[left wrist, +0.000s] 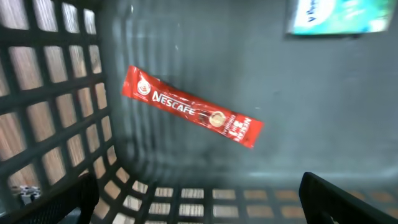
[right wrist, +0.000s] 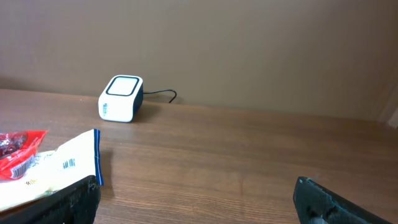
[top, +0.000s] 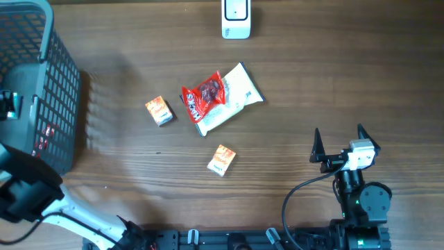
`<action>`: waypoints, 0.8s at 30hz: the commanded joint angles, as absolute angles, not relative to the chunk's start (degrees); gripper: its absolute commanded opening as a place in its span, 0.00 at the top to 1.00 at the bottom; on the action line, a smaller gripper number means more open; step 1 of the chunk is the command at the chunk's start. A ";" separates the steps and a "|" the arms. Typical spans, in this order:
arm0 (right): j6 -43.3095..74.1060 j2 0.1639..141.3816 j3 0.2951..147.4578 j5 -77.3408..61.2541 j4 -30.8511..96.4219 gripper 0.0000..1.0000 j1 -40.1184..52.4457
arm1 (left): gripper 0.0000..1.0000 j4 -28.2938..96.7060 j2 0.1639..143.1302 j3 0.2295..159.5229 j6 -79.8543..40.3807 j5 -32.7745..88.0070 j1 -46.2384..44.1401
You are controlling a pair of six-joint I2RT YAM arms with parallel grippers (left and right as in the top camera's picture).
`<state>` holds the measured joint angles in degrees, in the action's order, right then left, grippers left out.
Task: Scan the item barcode
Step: 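Reach the left gripper into the basket toward the red Nescafe stick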
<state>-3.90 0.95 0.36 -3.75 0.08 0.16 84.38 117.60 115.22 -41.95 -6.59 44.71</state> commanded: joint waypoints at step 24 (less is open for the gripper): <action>-2.98 0.80 0.32 -2.79 -0.03 0.00 -0.19 | 0.00 68.25 121.30 94.98 -65.45 -6.98 44.91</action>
